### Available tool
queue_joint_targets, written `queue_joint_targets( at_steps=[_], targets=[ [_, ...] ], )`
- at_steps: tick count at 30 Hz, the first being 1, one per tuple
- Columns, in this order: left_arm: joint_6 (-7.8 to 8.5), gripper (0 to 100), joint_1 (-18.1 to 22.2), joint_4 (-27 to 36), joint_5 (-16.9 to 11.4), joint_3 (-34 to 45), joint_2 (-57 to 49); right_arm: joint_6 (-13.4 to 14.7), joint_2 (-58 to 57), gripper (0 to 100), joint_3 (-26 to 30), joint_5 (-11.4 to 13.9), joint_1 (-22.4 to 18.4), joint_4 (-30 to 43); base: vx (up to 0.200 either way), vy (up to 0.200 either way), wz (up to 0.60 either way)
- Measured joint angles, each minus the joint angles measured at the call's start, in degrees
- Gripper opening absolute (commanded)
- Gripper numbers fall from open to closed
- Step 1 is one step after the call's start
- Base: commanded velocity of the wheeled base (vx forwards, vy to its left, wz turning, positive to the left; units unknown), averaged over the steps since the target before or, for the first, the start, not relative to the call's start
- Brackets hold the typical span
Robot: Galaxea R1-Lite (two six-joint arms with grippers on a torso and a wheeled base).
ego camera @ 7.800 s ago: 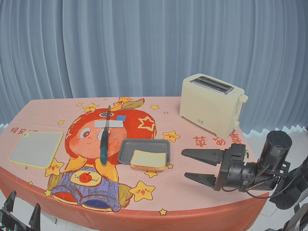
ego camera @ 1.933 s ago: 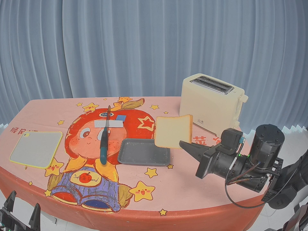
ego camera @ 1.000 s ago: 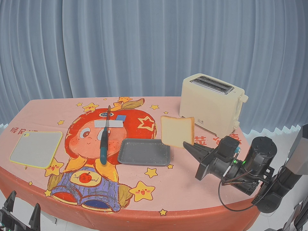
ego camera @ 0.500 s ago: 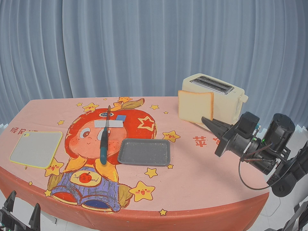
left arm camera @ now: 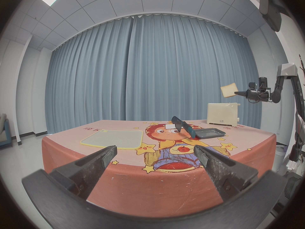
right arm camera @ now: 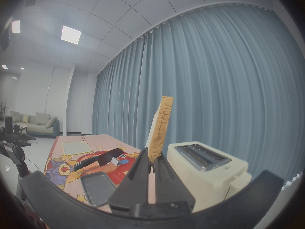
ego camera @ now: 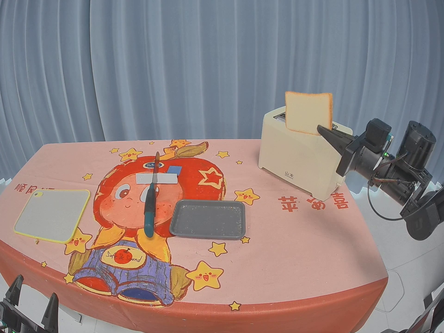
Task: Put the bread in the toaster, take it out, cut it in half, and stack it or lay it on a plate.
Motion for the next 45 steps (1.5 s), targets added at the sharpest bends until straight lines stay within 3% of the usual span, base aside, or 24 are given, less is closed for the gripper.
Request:
queue_joint_targets(
  at_steps=[5, 19, 25, 35, 45],
  targets=[
    [-0.02, 100, 0.00, -0.02, 0.00, 0.00, 0.00, -0.18, -0.67, 0, -2.08, 1.39, -1.82, 2.61, 0.000, 0.000, 0.00],
    [-0.02, 100, 0.00, -0.02, 0.00, 0.00, 0.00, -0.78, -3.56, 0, -16.62, 3.62, -5.95, 25.38, 0.000, 0.000, 0.00],
    [-0.02, 100, -0.04, 0.00, 0.00, 0.00, 0.00, -4.85, -3.67, 0, -21.96, 6.73, -8.74, 32.17, 0.000, 0.000, 0.00],
    [0.00, 100, 0.00, 0.00, 0.00, 0.00, 0.00, -12.93, 0.33, 0, -27.44, 10.46, -13.24, 33.89, 0.000, 0.000, 0.00],
    [0.00, 100, -0.04, 0.00, 0.00, 0.00, 0.00, -14.87, 3.27, 0, -28.50, 11.47, -13.24, 36.63, 0.000, 0.000, 0.00]
  ],
)
